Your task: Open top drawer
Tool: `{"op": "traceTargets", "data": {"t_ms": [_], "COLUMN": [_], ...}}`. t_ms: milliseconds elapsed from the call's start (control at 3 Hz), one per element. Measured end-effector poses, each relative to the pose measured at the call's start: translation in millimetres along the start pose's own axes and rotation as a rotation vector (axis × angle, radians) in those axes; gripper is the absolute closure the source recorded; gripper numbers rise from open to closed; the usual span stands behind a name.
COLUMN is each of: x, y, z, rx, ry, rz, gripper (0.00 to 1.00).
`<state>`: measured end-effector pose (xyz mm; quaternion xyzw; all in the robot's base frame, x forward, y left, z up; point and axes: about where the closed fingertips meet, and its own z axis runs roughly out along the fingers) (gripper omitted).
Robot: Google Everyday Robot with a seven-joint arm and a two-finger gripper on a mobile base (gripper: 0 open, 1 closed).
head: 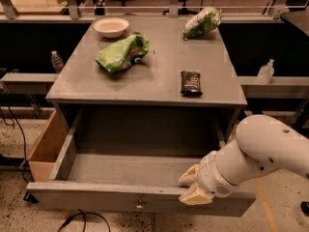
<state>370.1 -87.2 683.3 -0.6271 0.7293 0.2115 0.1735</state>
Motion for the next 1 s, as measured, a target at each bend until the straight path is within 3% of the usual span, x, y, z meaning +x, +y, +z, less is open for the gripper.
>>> {"op": "traceTargets", "data": {"t_ms": [333,667,1000], "x": [-0.7,-1.5,-1.5], "y": [0.6,1.2,1.2], "z": [0.0,0.0,0.0], "rx": [0.0,0.0,0.0], "ry": [0.002,0.003,0.003], "rz": [-0.002,-0.005,-0.005], "gripper": [0.13,0.0,0.0]}}
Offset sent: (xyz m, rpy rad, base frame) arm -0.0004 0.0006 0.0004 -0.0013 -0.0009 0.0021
